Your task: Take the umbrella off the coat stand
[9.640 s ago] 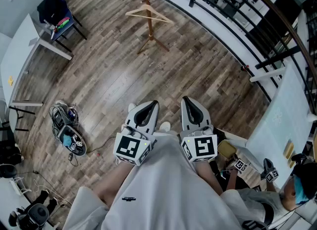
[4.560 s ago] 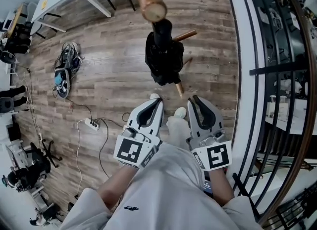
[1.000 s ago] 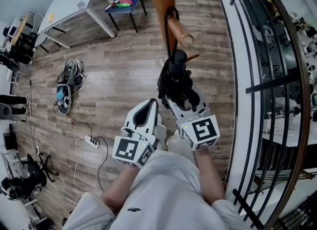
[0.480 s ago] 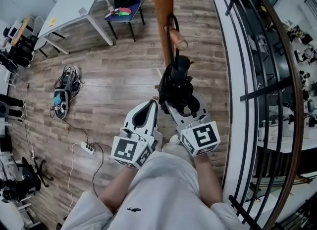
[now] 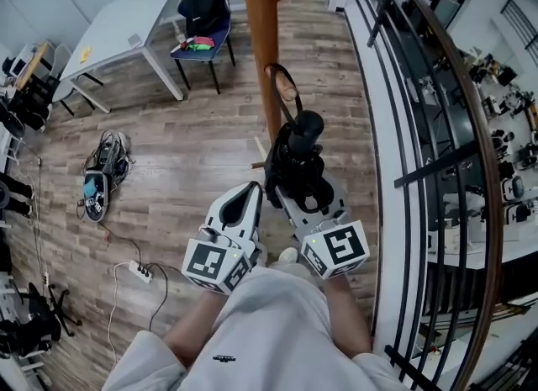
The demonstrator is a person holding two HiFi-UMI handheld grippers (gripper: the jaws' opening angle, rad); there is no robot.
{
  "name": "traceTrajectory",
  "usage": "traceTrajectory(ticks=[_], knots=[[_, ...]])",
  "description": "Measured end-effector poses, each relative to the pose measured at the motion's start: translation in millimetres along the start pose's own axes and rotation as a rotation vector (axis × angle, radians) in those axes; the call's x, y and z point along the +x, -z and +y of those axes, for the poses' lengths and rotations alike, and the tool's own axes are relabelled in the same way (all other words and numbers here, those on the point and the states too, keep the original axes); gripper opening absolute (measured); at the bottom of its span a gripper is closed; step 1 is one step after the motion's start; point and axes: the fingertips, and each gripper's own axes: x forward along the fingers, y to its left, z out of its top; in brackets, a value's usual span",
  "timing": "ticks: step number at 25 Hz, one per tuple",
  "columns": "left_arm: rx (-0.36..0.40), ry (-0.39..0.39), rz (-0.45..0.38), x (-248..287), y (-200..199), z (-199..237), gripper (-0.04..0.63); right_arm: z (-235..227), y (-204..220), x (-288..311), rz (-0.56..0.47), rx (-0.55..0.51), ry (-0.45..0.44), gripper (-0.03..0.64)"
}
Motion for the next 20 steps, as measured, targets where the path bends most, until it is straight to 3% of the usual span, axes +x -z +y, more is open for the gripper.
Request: traceTrajectory(ticks=[10,20], knots=[[0.017,0.046,-0.036,7.5,-24.1,-17.5,0.020,-10.3,-24.9,-20.9,-0.022,-0.007,0.012,0.244],[0.024,0.072,-0.015,4.0,-13.8,-24.6,0.020,-30.4,-29.8,-60.3,-0.009,-0.014,0.083,0.244]])
